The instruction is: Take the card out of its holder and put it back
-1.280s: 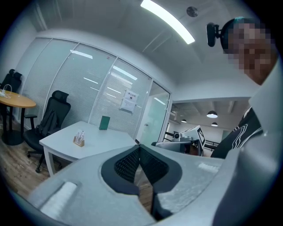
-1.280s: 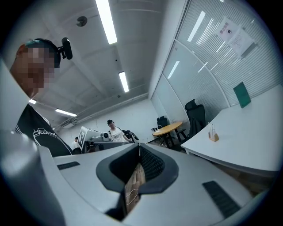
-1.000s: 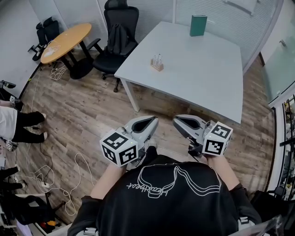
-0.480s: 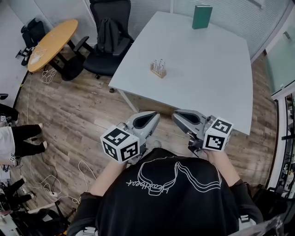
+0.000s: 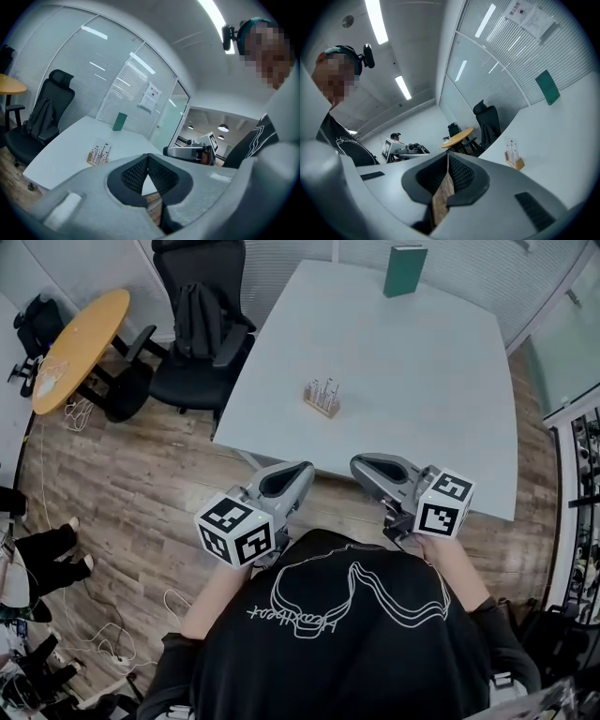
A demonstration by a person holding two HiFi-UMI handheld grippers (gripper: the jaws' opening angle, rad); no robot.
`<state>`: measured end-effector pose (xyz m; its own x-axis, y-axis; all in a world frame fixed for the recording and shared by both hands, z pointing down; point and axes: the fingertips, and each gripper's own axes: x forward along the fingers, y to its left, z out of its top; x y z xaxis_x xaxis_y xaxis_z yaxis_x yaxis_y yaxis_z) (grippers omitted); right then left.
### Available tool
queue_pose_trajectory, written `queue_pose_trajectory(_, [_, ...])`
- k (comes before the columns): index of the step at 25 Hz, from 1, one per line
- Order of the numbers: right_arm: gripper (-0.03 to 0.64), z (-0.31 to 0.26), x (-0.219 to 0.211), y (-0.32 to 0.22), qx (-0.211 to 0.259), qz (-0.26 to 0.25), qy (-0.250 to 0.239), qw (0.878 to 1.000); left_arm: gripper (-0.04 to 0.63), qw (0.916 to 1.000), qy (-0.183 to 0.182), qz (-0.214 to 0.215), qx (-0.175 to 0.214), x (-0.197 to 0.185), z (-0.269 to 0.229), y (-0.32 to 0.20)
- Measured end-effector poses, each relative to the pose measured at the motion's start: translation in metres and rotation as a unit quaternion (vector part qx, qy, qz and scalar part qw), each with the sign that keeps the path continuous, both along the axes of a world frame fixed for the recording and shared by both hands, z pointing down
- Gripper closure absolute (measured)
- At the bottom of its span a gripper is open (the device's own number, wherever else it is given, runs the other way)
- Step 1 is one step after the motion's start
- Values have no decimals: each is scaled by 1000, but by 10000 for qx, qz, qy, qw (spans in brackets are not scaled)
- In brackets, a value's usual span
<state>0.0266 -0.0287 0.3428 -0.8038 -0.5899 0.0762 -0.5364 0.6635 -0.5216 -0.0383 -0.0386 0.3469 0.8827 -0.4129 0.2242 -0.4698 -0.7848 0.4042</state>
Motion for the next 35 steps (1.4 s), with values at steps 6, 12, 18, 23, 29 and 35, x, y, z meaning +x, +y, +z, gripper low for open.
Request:
queue_pose_trajectory(6, [606, 8, 5, -18, 12, 51, 67, 10000, 583, 9997, 102, 188, -88, 8, 11, -15])
queue_pose_trajectory(12, [606, 35, 21, -55, -84, 126, 204, 9997, 583, 9996, 39, 1, -277, 16, 27, -47])
queue_pose_trajectory(18, [600, 55, 38, -97, -252, 217, 251, 9991, 583, 9986, -82, -182, -488, 19, 42, -79])
queue_pose_trajectory(23, [575, 70, 47, -131, -325, 380, 485, 9976, 583, 9966, -137, -399, -711, 19, 59, -104])
queue_pose_trajectory(29, [531, 102, 51, -170, -324, 442, 975, 9937, 583, 9936, -198, -619, -923, 15, 77, -127])
queue_pose_trajectory(35, [498, 131, 51, -199, -349, 662, 1412, 9872, 583, 9898, -198, -817, -1146, 9, 91, -139])
